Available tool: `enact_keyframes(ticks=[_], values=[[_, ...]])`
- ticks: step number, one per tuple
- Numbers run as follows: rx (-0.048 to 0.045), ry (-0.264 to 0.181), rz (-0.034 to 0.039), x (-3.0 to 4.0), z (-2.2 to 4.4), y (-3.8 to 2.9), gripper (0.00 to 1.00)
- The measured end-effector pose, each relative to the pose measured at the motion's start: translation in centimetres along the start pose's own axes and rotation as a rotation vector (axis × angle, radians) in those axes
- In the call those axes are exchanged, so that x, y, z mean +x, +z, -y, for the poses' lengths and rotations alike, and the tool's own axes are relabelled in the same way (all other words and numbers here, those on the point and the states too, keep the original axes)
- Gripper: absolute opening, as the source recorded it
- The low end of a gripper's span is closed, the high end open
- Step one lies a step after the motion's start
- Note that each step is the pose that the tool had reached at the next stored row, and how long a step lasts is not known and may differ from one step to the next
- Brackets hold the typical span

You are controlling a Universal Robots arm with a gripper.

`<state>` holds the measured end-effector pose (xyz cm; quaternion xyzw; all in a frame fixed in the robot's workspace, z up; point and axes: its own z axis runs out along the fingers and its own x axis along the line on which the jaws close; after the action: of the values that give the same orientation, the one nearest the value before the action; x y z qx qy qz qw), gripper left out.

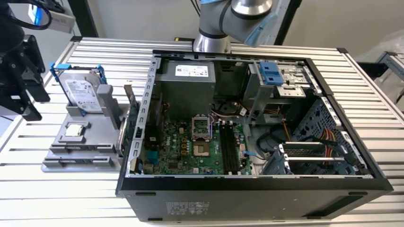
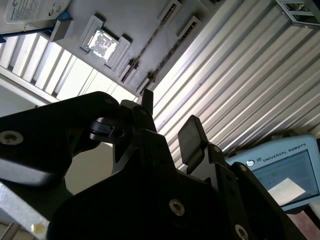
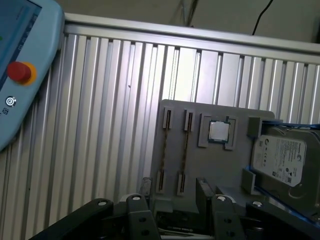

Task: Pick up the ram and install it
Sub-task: 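Pick up the ram and move it above insertion slot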

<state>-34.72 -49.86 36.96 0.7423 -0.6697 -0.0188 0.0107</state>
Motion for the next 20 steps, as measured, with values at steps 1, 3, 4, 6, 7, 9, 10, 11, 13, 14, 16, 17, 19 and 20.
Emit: enact_keyframes(ticks=[1,3,4,6,7,9,10,11,13,14,16,17,19,20], values=[[-0.0001,0.000,-0.0001,0.00,0.00,0.02,1.00],[0.0000,0.000,0.0000,0.00,0.00,0.09,1.00],[-0.0001,0.000,0.0000,0.00,0.01,0.11,1.00],[0.0001,0.000,0.0000,0.00,0.01,0.18,1.00],[0.0001,0.000,0.0001,0.00,0.01,0.21,1.00],[0.0000,0.000,0.0000,0.00,0.01,0.28,1.00],[0.0000,0.000,0.0000,0.00,0.01,0.31,1.00],[0.0000,0.000,0.0000,0.01,0.01,0.34,1.00],[-0.0001,0.000,-0.0001,0.01,0.02,0.39,1.00],[-0.0001,0.000,0.0000,0.01,0.02,0.43,1.00],[-0.0001,0.000,0.0000,0.01,0.02,0.48,1.00],[-0.0001,0.000,0.0000,0.01,0.02,0.51,1.00],[0.0000,0.000,0.0000,0.01,0.03,0.57,1.00],[0.0000,0.000,0.0000,0.01,0.02,0.60,1.00]])
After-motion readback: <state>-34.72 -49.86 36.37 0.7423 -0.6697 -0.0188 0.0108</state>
